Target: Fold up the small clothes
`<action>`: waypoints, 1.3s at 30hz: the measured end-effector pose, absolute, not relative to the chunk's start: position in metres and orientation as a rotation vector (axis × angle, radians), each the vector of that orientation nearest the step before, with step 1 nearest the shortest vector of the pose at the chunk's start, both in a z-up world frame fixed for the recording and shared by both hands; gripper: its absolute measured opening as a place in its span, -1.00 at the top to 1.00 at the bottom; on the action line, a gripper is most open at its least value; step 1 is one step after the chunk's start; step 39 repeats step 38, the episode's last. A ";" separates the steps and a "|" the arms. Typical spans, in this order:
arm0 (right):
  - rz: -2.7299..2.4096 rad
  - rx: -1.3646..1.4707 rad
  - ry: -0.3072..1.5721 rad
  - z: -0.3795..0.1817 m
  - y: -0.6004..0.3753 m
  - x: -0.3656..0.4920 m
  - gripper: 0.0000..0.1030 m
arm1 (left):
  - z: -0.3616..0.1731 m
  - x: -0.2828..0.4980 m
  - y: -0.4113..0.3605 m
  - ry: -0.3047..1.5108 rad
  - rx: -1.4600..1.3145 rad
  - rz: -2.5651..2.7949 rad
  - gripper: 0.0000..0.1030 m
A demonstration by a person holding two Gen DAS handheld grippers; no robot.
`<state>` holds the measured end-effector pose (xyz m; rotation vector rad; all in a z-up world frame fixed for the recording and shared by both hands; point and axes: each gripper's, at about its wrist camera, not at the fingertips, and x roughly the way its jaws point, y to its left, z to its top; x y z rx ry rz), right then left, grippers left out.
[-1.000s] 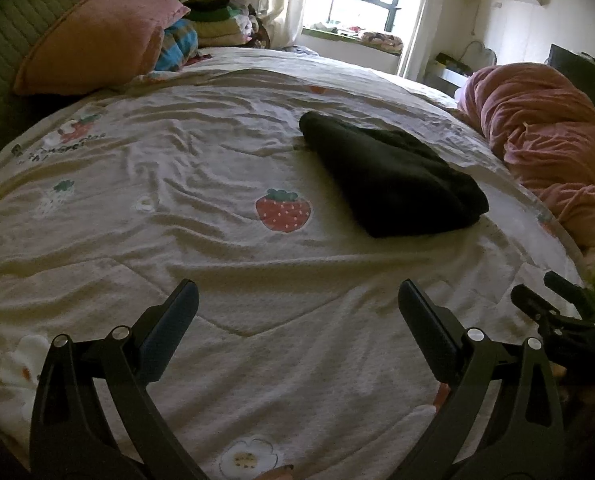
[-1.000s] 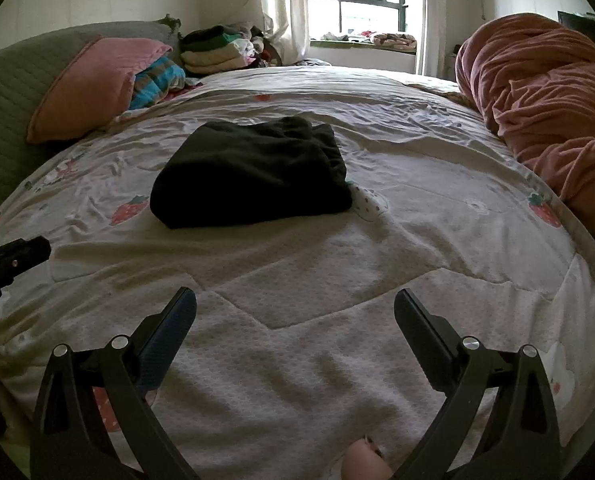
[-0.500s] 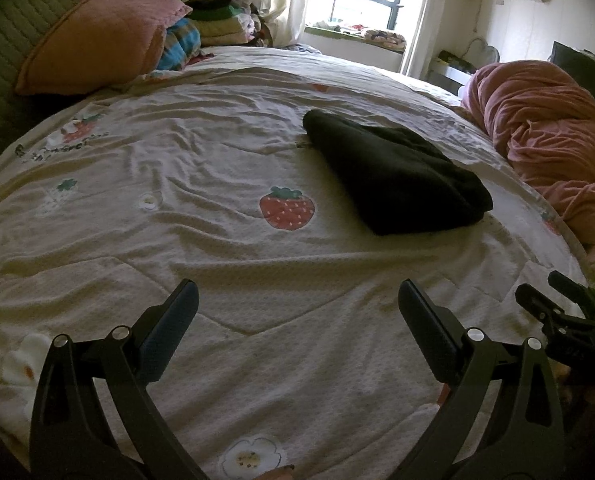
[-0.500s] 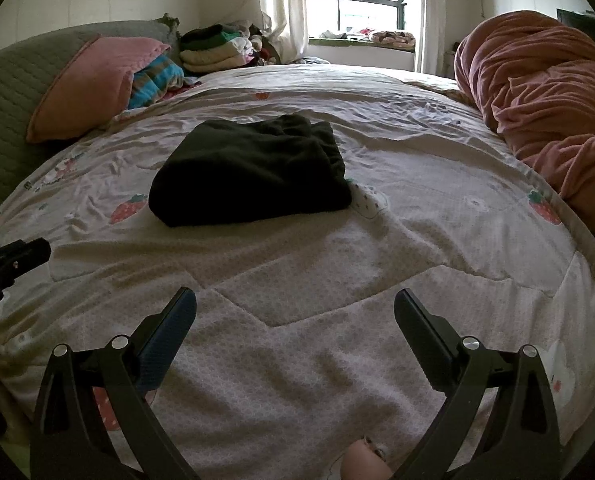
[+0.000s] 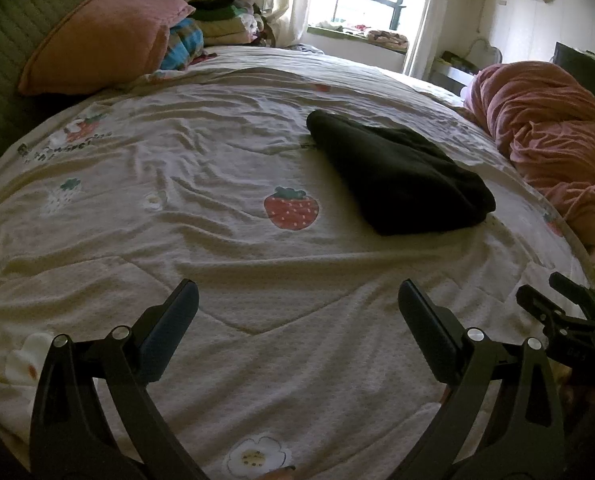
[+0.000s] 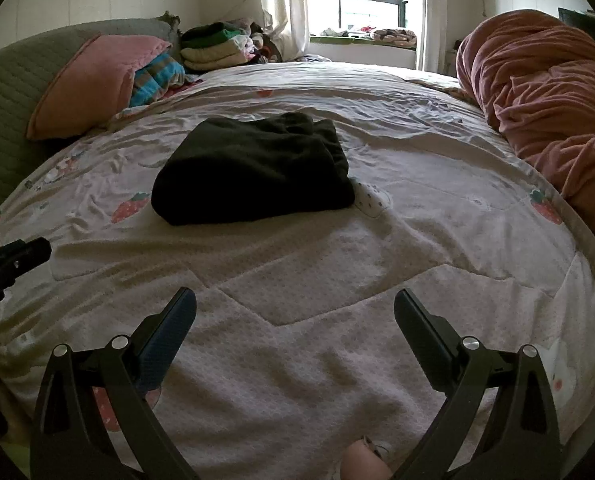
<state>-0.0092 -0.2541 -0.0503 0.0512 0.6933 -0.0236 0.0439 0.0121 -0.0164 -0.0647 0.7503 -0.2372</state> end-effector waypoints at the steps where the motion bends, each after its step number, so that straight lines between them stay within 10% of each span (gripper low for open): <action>1: -0.027 0.050 0.691 -0.050 -0.254 -0.009 -0.91 | -0.016 0.044 0.012 0.752 -0.062 -0.236 -0.82; 26: -0.380 0.140 0.656 -0.040 -0.330 -0.031 -0.91 | -0.022 0.052 0.035 0.767 -0.093 -0.163 -0.82; 39: -1.326 0.371 0.742 -0.066 -0.604 -0.195 -0.91 | -0.009 0.141 0.277 0.850 -0.270 0.327 -0.82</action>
